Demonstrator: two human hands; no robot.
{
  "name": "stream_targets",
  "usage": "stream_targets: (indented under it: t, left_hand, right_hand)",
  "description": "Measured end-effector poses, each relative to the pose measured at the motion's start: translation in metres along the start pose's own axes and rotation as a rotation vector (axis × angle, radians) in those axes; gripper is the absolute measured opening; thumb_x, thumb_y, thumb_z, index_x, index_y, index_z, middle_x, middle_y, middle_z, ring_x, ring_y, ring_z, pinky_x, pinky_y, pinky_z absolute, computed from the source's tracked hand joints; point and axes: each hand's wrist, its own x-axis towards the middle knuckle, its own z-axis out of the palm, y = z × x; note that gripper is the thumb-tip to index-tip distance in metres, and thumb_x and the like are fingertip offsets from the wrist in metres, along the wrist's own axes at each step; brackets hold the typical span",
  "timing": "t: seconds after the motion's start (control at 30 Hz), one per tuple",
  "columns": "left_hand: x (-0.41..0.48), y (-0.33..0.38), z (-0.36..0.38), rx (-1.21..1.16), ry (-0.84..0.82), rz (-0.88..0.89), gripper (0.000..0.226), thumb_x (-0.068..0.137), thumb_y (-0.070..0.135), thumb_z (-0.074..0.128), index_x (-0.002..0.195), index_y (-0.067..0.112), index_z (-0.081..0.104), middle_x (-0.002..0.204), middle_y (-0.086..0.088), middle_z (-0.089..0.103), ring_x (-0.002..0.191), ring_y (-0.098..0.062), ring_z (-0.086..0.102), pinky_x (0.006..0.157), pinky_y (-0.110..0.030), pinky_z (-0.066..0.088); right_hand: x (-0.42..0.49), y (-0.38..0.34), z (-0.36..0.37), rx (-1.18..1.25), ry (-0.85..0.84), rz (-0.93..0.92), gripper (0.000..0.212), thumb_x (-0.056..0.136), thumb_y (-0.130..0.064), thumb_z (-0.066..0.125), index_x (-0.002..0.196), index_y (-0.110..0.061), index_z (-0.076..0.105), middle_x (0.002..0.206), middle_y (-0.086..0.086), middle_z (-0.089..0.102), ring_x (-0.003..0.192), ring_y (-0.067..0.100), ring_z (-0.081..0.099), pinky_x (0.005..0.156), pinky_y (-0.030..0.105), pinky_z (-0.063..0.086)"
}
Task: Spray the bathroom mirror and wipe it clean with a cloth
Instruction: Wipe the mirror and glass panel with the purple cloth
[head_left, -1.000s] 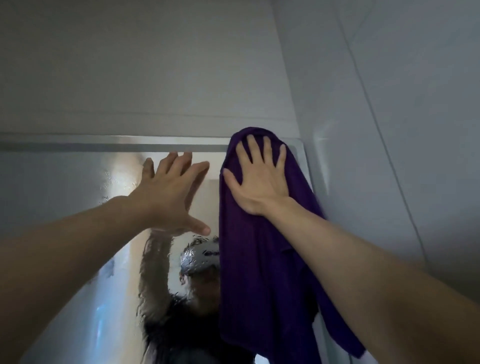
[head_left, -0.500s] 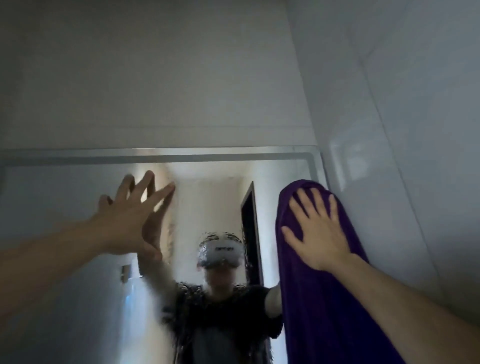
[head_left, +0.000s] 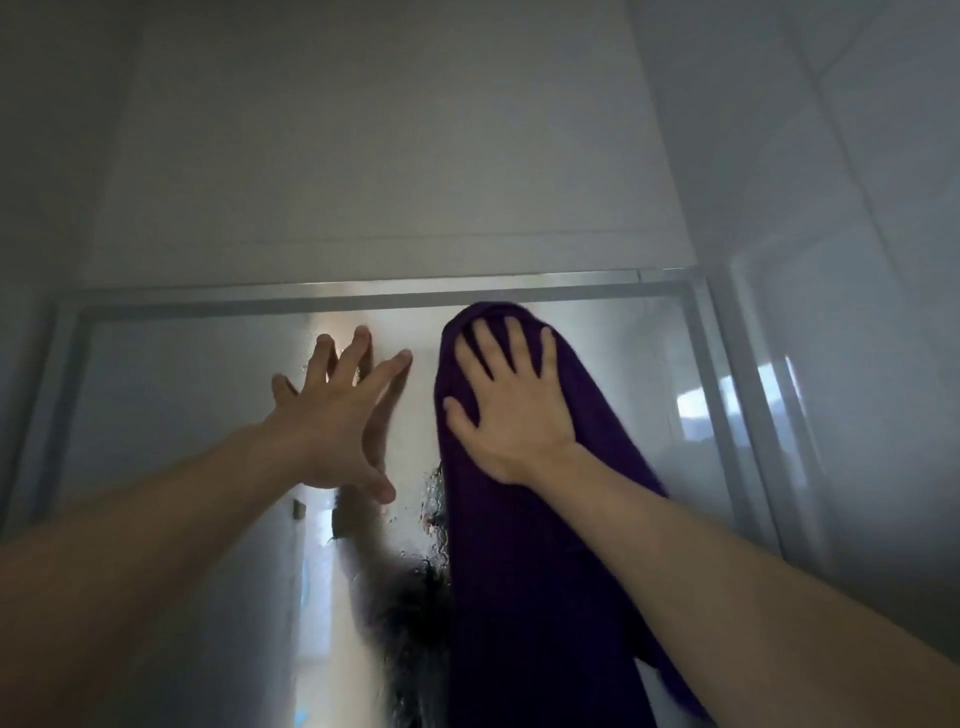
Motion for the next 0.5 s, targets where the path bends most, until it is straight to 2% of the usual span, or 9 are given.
stream_targets:
  t: [0.13, 0.3, 0.4, 0.5]
  left_hand:
    - [-0.001, 0.0, -0.002, -0.013, -0.014, 0.001, 0.159, 0.038, 0.075, 0.089, 0.141, 0.06, -0.032, 0.16, 0.013, -0.037, 0.153, -0.035, -0.027, 0.114, -0.077, 0.013]
    - [-0.002, 0.002, -0.003, -0.022, -0.031, -0.009, 0.159, 0.04, 0.073, 0.09, 0.147, 0.056, -0.026, 0.161, 0.011, -0.037, 0.153, -0.034, -0.028, 0.115, -0.076, 0.012]
    - [-0.003, 0.002, -0.004, -0.024, -0.043, -0.003, 0.159, 0.043, 0.071, 0.091, 0.15, 0.053, -0.024, 0.161, 0.009, -0.038, 0.152, -0.035, -0.03, 0.115, -0.076, 0.01]
    - [-0.002, 0.005, -0.003, -0.03, -0.047, -0.003, 0.159, 0.045, 0.067, 0.092, 0.151, 0.05, -0.024, 0.161, 0.008, -0.04, 0.151, -0.035, -0.033, 0.115, -0.076, 0.007]
  right_hand:
    - [-0.054, -0.012, 0.015, 0.01, -0.045, -0.247, 0.071, 0.096, -0.057, 0.034, 0.159, -0.025, 0.026, 0.168, 0.004, 0.022, 0.155, 0.037, 0.01, 0.122, 0.062, -0.006]
    - [-0.081, 0.035, 0.01, -0.113, -0.132, -0.52, 0.071, 0.096, -0.058, 0.038, 0.159, -0.027, 0.028, 0.167, 0.002, 0.024, 0.155, 0.034, 0.014, 0.122, 0.062, 0.004]
    - [-0.078, 0.073, 0.004, -0.157, -0.136, -0.466, 0.071, 0.094, -0.058, 0.041, 0.157, -0.026, 0.032, 0.166, 0.003, 0.029, 0.154, 0.034, 0.019, 0.122, 0.06, 0.006]
    - [-0.069, 0.108, 0.0, -0.163, -0.098, -0.187, 0.073, 0.096, -0.059, 0.031, 0.159, -0.024, 0.021, 0.167, 0.005, 0.025, 0.156, 0.033, 0.013, 0.123, 0.056, 0.0]
